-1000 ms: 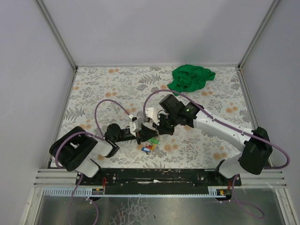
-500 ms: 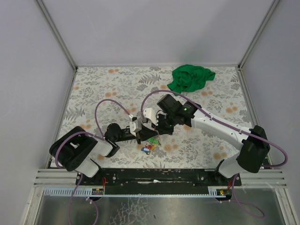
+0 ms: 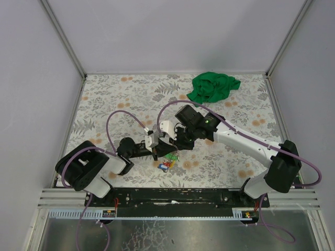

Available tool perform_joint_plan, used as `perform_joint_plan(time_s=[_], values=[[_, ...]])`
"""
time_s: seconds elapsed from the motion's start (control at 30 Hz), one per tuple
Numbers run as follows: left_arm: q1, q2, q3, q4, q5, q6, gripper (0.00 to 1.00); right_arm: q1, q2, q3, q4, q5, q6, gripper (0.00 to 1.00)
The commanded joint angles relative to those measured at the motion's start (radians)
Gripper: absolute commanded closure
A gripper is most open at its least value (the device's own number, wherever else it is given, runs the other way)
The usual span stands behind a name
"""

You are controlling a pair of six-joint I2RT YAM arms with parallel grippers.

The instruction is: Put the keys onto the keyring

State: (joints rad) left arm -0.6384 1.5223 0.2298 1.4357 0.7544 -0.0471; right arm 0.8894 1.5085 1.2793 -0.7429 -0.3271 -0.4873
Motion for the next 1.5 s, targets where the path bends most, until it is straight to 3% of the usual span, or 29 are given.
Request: perform_joint_plan(time_s=[0.0, 0.37, 0.63, 0.87, 1.0, 1.2, 1.47], values=[[0.006, 0.017, -0.013, 0.074, -0.028, -0.009, 1.0, 0.012, -0.066, 0.03, 0.03, 0.002, 0.015, 0.82], [0.006, 0.003, -0.054, 0.166, -0.135, -0.057, 1.0, -0.007, -0.277, -0.182, 0.378, 0.279, 0.205, 0.44], [0.006, -0.029, -0.073, 0.166, -0.19, -0.059, 1.0, -0.149, -0.349, -0.363, 0.62, 0.469, 0.414, 0.19], [0.009, -0.058, -0.08, 0.126, -0.277, -0.06, 1.0, -0.315, -0.187, -0.364, 0.658, 0.518, 0.545, 0.11], [0.011, -0.088, -0.056, 0.018, -0.314, -0.044, 1.0, -0.348, -0.091, -0.35, 0.697, 0.483, 0.553, 0.11], [0.011, -0.121, -0.041, -0.076, -0.347, -0.024, 1.0, -0.374, 0.045, -0.301, 0.708, 0.52, 0.56, 0.01], [0.01, -0.112, -0.019, -0.121, -0.349, -0.018, 1.0, -0.503, 0.082, -0.322, 0.656, 0.561, 0.734, 0.01]])
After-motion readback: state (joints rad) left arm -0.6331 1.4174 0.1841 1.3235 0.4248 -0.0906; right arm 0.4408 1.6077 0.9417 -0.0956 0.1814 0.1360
